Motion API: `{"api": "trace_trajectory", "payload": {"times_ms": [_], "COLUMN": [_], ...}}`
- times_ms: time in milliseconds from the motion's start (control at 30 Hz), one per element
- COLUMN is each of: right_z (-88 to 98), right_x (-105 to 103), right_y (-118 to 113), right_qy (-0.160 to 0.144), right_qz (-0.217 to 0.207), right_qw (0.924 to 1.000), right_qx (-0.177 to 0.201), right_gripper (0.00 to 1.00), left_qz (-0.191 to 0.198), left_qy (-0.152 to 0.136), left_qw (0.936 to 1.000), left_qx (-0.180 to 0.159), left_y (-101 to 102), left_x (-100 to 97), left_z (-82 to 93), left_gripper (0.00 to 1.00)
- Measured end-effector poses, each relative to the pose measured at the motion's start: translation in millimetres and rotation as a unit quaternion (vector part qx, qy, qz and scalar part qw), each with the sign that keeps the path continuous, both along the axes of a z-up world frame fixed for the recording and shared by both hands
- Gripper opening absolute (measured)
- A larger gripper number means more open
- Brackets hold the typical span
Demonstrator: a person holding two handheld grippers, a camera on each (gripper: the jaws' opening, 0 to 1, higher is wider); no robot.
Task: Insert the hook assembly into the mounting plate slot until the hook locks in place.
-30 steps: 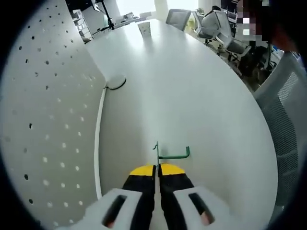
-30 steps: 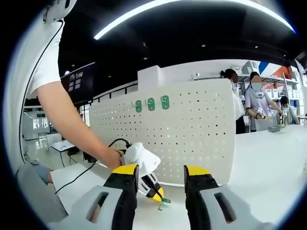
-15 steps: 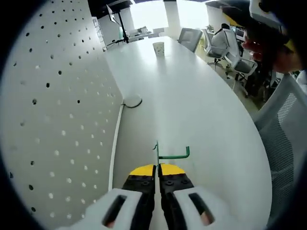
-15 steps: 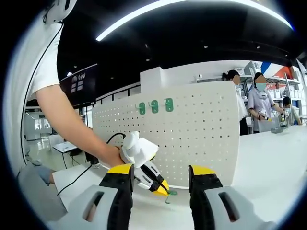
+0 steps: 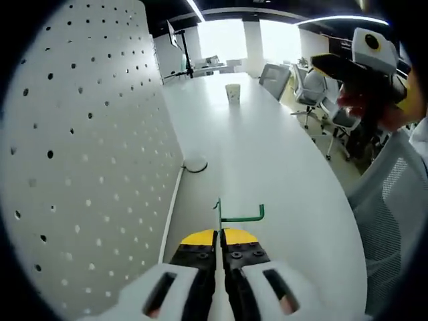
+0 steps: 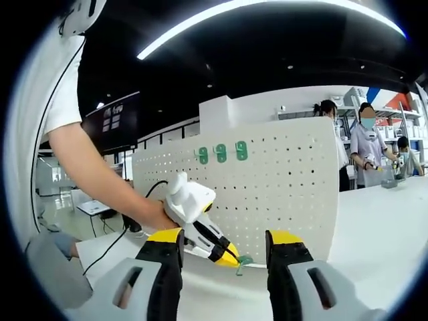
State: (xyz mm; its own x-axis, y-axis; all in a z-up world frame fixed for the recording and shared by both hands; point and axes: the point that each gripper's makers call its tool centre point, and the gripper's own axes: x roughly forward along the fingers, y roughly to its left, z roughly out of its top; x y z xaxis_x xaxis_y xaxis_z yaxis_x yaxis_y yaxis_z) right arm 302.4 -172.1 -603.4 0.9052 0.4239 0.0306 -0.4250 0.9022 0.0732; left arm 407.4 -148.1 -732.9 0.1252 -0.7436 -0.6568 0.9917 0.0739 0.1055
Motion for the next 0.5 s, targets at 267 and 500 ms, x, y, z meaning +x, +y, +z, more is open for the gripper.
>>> {"api": "trace_trajectory", "payload": {"times_ms": [267, 500], "right_z": [7.3, 14.4], "right_x": [1, 1], "right_y": [4, 9], "right_qy": [-0.008, -0.015], "right_qz": [0.006, 0.01], "right_qw": [1.0, 0.9998], "right_qx": [0.0, 0.002], "right_gripper": [0.47, 0.47], "left_qz": [0.011, 0.021], "left_qy": [0.006, -0.004], "left_qw": [0.9993, 0.9982], "left_qx": [-0.035, -0.056], "left_y": [2, 7], "left_x": [-5.5, -6.2], "left_z": [20.2, 36.0], "left_gripper": [0.02, 0.02]}}
